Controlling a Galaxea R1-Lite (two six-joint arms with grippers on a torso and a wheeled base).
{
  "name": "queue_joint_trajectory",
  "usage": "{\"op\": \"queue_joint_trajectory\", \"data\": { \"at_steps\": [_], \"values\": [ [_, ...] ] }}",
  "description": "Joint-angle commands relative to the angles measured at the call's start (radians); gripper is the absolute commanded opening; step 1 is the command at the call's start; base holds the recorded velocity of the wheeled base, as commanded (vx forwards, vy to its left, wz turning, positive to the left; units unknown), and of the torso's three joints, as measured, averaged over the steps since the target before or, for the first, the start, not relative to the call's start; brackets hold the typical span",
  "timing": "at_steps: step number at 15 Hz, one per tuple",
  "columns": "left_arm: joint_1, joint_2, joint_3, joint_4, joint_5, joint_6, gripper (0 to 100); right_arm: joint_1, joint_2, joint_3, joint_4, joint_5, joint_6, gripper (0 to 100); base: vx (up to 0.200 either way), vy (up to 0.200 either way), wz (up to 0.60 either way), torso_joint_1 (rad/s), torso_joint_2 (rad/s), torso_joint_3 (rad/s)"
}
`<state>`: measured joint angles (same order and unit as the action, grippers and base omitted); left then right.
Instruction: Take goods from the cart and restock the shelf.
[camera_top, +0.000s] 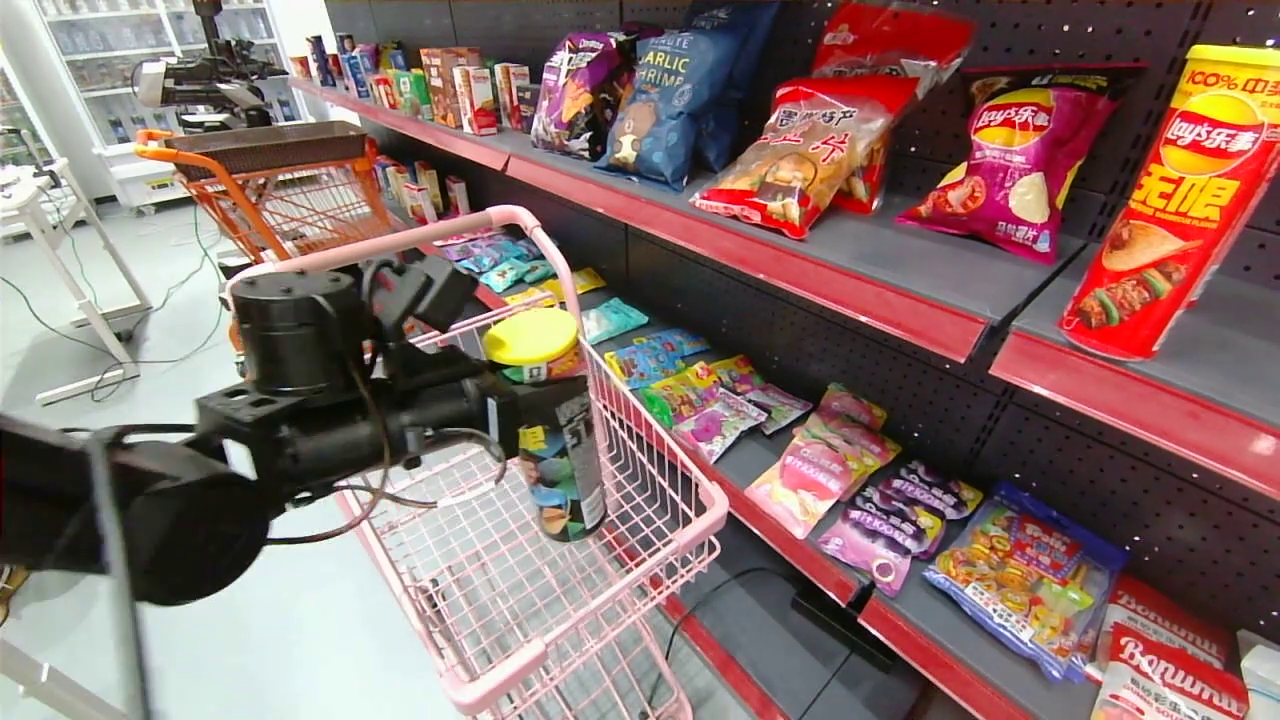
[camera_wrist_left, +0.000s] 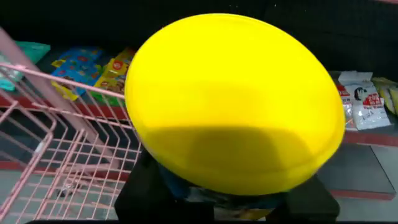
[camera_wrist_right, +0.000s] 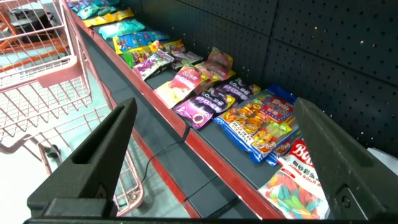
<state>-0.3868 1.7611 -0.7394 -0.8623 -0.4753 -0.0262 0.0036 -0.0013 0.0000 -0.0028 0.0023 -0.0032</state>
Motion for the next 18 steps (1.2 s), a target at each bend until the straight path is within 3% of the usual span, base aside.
{"op": "queue_joint_trajectory", "data": {
  "at_steps": [1, 3, 5, 6, 7, 8, 9, 10, 15, 18],
  "values": [
    [0.077, -0.508, 0.252, 0.101, 0.086, -0.003, 0, -0.001, 0.001, 0.000, 0.000, -0.001, 0.000, 100, 0.000, 0.000, 0.00, 0.000, 0.00, 0.000],
    [0.141, -0.706, 0.295, 0.247, 0.150, -0.003, 0, -0.001, 0.001, 0.000, 0.000, -0.001, 0.000, 100, 0.000, 0.000, 0.00, 0.000, 0.00, 0.000],
    [0.221, -0.881, 0.290, 0.421, 0.267, -0.003, 0, 0.001, 0.001, 0.000, 0.000, -0.001, 0.002, 100, 0.000, 0.000, 0.00, 0.000, 0.00, 0.000],
    [0.255, -0.963, 0.288, 0.503, 0.363, 0.003, 0, -0.001, 0.001, 0.000, 0.000, -0.001, 0.000, 100, 0.000, 0.000, 0.00, 0.000, 0.00, 0.000],
    [0.287, -1.054, 0.276, 0.605, 0.485, 0.043, 0, -0.001, 0.001, 0.000, 0.000, -0.001, 0.000, 100, 0.000, 0.000, 0.00, 0.000, 0.00, 0.000],
    [0.289, -1.066, 0.275, 0.622, 0.498, 0.051, 0, 0.001, 0.001, 0.000, 0.000, -0.001, 0.000, 100, 0.000, 0.000, 0.00, 0.000, 0.00, 0.000],
    [0.289, -1.186, 0.265, 0.772, 0.526, 0.077, 0, -0.001, 0.001, 0.000, 0.000, -0.001, -0.001, 100, 0.000, 0.000, 0.00, 0.000, 0.00, 0.000],
    [0.287, -1.307, 0.281, 0.895, 0.509, 0.081, 0, -0.001, 0.001, 0.000, 0.000, -0.001, 0.000, 100, 0.000, 0.000, 0.00, 0.000, 0.00, 0.000],
    [0.289, -1.509, 0.285, 1.048, 0.478, 0.083, 0, 0.001, 0.001, 0.000, 0.000, -0.001, 0.002, 100, 0.000, 0.000, 0.00, 0.064, -0.21, -0.129],
    [0.287, -1.520, 0.291, 1.056, 0.475, 0.084, 0, -0.001, 0.001, 0.000, 0.000, -0.001, 0.002, 100, 0.000, 0.000, 0.00, 0.186, -0.51, -0.328]
  ]
}}
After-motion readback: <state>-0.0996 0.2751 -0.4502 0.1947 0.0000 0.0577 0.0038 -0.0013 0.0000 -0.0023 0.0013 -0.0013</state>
